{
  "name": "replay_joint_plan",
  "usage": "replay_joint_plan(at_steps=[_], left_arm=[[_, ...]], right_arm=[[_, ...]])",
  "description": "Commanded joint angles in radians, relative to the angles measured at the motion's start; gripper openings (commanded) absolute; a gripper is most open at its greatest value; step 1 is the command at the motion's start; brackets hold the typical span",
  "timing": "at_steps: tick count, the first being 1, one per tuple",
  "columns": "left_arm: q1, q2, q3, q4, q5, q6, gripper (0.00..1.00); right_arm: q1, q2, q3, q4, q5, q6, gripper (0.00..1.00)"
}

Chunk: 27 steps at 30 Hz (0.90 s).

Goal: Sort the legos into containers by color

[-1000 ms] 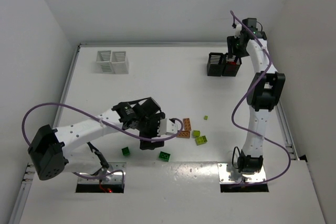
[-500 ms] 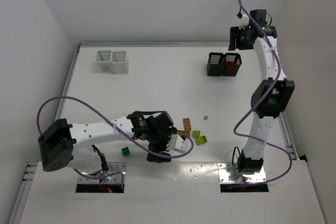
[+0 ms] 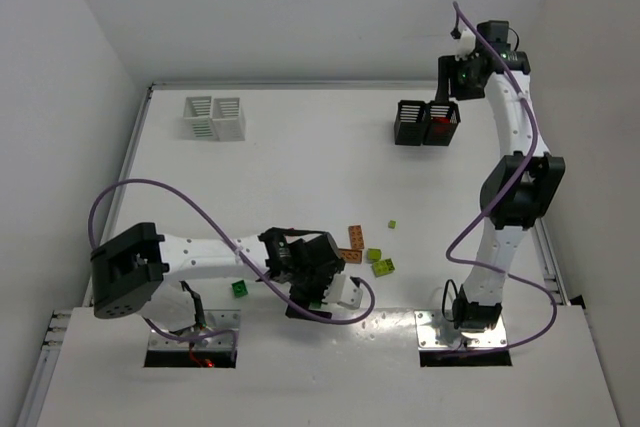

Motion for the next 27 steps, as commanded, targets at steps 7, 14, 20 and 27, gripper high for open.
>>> replay_joint_plan(at_steps=[7,14,20,27], left_arm=[[-0.021,0.056,-0.043,0.147,-0.063,-0.029,0.81],[-0.033,0.078,-0.070,0.194,-0.081,-0.038,0.61],[-0.046,0.067,-0.095,0.223,-0.135,-0.038,0.22],[0.164,-0.063,0.020,0.151,-0.224,-0.038,0.11]], right_arm=[[-0.003,-0.079,-0.013,0.010,-0.021,0.002,0.60],[-0.003,-0.099,-0.054,0.028,-0.012,-0.007,0.60],[-0.003,-0.108,-0.064,0.028,-0.024,-0.007,0.60],[-0.003,-0.246,-0.253,0.040,-0.171,0.054,0.60]])
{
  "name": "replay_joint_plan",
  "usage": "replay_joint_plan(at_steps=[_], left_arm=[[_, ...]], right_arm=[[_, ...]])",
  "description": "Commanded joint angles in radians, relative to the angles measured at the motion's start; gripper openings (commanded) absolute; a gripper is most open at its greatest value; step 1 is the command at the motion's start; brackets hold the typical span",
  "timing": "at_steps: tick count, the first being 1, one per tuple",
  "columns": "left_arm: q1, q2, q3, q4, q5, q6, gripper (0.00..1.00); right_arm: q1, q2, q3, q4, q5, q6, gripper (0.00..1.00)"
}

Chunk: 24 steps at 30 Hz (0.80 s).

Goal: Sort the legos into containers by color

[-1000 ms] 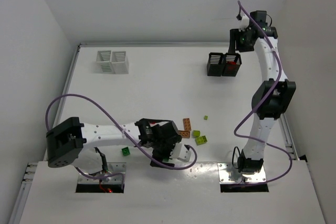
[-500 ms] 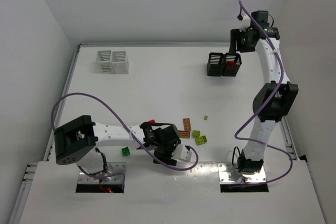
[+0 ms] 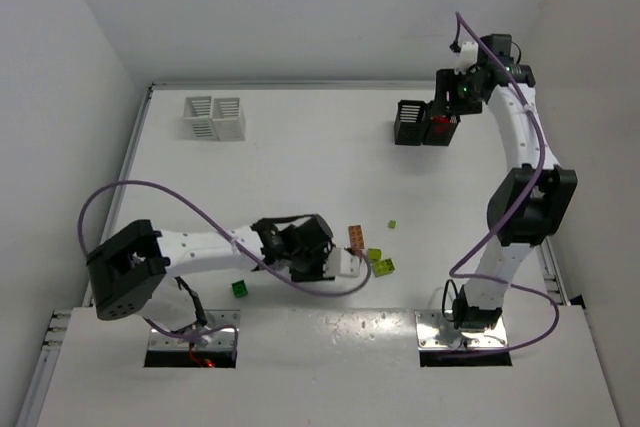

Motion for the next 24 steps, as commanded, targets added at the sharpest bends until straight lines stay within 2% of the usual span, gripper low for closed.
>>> replay_joint_plan(at_steps=[1,2,4,5,7,8,10,11,14,18,21,24], left_arm=[[0.155,-0.112,0.108,-0.031,-0.067,0.004,0.11],[0.250,-0.135,0.169,-0.042,-0.067,-0.006,0.11],[0.347,-0.199,0.237,-0.052,-0.078,-0.006,0.11],[0.445,-0.212,0.315,-0.052,-0.088,-0.015,0.11],[0.547,-0.201,0.407,-0.079,-0.088,-0.044,0.11],[0.649,-0.183,0.505,-0.091,-0.088,-0.071,0.09],[0.751,-0.137,0.597,-0.102,-0.065,-0.104,0.08],[0.845,-0.083,0.675,-0.102,-0.065,-0.121,0.08],[1.003,0.056,0.832,-0.111,-0.065,-0.193,0.07],[1.157,0.243,1.002,-0.130,-0.053,-0.343,0.06],[1.197,0.322,1.061,-0.130,-0.041,-0.369,0.04],[1.210,0.394,1.072,-0.130,-0.097,-0.381,0.04]], right_arm=[[0.012,-0.151,-0.116,0.040,-0.125,0.041,0.60],[0.023,-0.176,-0.148,0.049,-0.174,0.041,0.60],[0.046,-0.271,-0.267,0.097,-0.240,0.041,0.60],[0.075,-0.302,-0.306,0.144,-0.261,0.053,0.60],[0.117,-0.345,-0.382,0.170,-0.262,0.068,0.60],[0.155,-0.368,-0.399,0.171,-0.262,0.058,0.60],[0.187,-0.383,-0.442,0.183,-0.248,0.057,0.60],[0.218,-0.383,-0.452,0.183,-0.248,0.038,0.60],[0.287,-0.383,-0.473,0.183,-0.248,0.007,0.60],[0.414,-0.383,-0.486,0.152,-0.265,-0.056,0.61],[0.498,-0.370,-0.498,0.141,-0.214,-0.079,0.62],[0.541,-0.344,-0.487,0.131,-0.193,-0.090,0.62]])
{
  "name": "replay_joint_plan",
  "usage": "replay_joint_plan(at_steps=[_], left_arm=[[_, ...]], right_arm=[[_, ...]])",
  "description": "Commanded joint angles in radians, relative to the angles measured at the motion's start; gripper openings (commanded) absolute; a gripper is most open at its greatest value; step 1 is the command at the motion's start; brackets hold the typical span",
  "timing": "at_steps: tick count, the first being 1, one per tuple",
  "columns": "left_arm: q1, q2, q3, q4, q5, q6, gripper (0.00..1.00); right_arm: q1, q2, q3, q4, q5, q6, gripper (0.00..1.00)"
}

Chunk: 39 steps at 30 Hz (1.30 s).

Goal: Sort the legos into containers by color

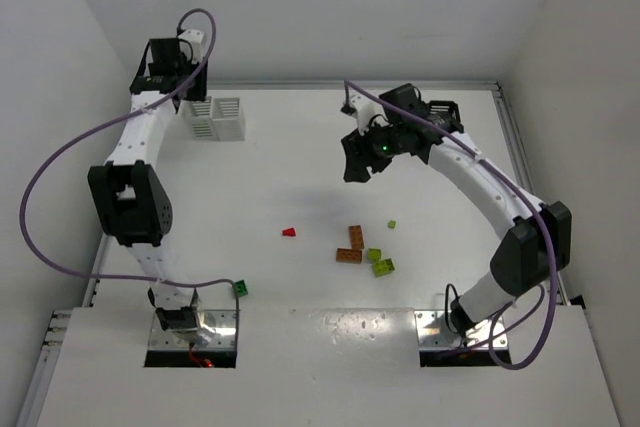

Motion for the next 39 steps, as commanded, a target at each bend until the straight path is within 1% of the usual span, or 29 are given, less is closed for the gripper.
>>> replay_joint_plan(at_steps=[1,3,7,11,15,20,24,27,28,30,31,32,33,34,37,39], left_arm=[[0.014,0.027,0.045,-0.033,-0.032,-0.071,0.04],[0.028,0.078,0.045,-0.033,-0.052,-0.071,0.04],[0.078,0.142,0.094,-0.033,-0.033,-0.090,0.04],[0.088,0.194,0.143,-0.033,-0.054,-0.081,0.06],[0.088,0.231,0.154,0.003,-0.065,-0.059,0.08],[0.088,0.268,0.163,0.004,-0.065,-0.050,0.09],[0.088,0.288,0.173,0.014,-0.043,-0.050,0.12],[0.088,0.297,0.183,0.014,-0.043,-0.050,0.21],[0.088,0.297,0.183,0.014,-0.043,-0.050,0.29],[0.088,0.297,0.183,0.014,-0.043,-0.050,0.38],[0.088,0.297,0.183,0.014,-0.043,-0.050,0.52],[0.088,0.297,0.183,0.014,-0.034,-0.050,0.61],[0.088,0.285,0.183,0.023,-0.034,-0.050,0.68],[0.088,0.285,0.183,0.024,-0.019,-0.050,0.77],[0.088,0.245,0.174,0.034,0.017,-0.041,0.82],[0.097,0.224,0.174,0.034,0.027,-0.041,0.82]], right_arm=[[0.037,0.022,0.011,0.001,0.038,-0.050,0.62],[0.050,0.056,0.032,-0.009,0.049,-0.050,0.62],[0.091,0.081,0.069,-0.019,0.077,-0.059,0.62],[0.122,0.120,0.080,-0.028,0.098,-0.069,0.62],[0.157,0.145,0.112,-0.046,0.129,-0.079,0.62],[0.166,0.154,0.132,-0.057,0.149,-0.089,0.62],[0.175,0.174,0.132,-0.057,0.160,-0.089,0.62],[0.185,0.183,0.143,-0.057,0.169,-0.089,0.62],[0.185,0.183,0.143,-0.057,0.169,-0.089,0.62],[0.185,0.193,0.143,-0.057,0.178,-0.089,0.62],[0.185,0.193,0.143,-0.057,0.178,-0.089,0.62],[0.185,0.193,0.143,-0.057,0.178,-0.089,0.62],[0.195,0.193,0.143,-0.057,0.178,-0.089,0.62],[0.195,0.205,0.143,-0.048,0.178,-0.089,0.62],[0.217,0.232,0.143,-0.048,0.169,-0.089,0.62],[0.231,0.242,0.152,-0.048,0.169,-0.089,0.62]])
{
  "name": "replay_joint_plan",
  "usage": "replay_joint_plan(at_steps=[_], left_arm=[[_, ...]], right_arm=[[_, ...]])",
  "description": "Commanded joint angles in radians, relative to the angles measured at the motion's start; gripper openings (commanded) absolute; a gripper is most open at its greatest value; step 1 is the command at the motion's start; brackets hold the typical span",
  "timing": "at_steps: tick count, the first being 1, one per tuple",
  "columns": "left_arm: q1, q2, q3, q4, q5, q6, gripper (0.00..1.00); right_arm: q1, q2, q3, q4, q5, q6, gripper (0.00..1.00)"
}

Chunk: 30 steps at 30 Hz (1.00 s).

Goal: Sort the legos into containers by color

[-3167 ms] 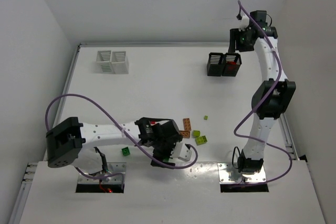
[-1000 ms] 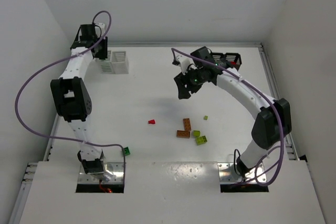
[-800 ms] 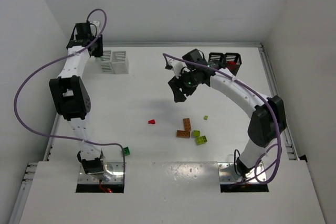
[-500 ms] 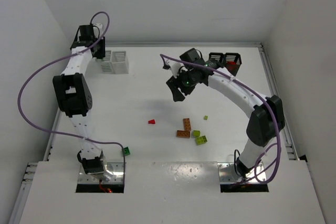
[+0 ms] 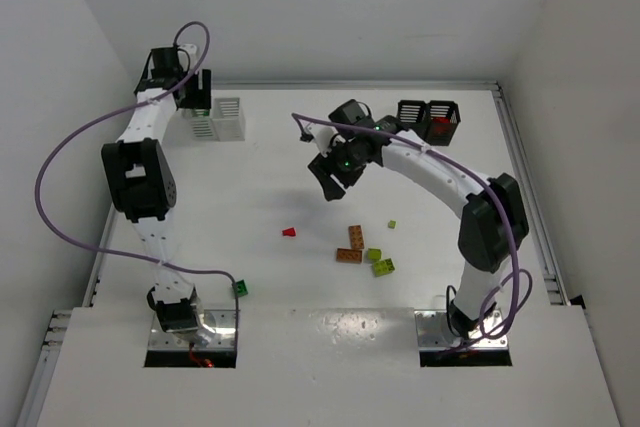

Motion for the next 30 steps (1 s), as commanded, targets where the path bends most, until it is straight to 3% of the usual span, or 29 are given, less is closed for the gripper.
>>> replay_joint_plan(at_steps=[1,9,13,16,22,30], left_arm=[[0.011,-0.094,0.036,0.038,0.042,0.005,0.82],[0.208,-0.336,0.036,0.072,0.210,-0.159,0.82],[0.345,-0.442,-0.108,0.005,0.336,-0.149,0.84],[0.417,-0.499,-0.257,-0.061,0.546,-0.075,0.84],[0.437,-0.674,-0.518,-0.072,0.741,-0.002,0.84],[0.396,-0.811,-0.638,-0.072,0.735,0.054,0.84]], right_arm=[[0.044,0.022,0.045,0.017,0.000,-0.010,0.62],[0.188,0.147,0.102,0.035,0.009,-0.060,0.60],[0.274,0.206,0.143,0.039,0.041,-0.106,0.60],[0.314,0.253,0.186,0.054,0.075,-0.125,0.60],[0.324,0.377,0.283,-0.003,0.121,-0.157,0.57],[0.324,0.453,0.327,-0.023,0.164,-0.157,0.51]])
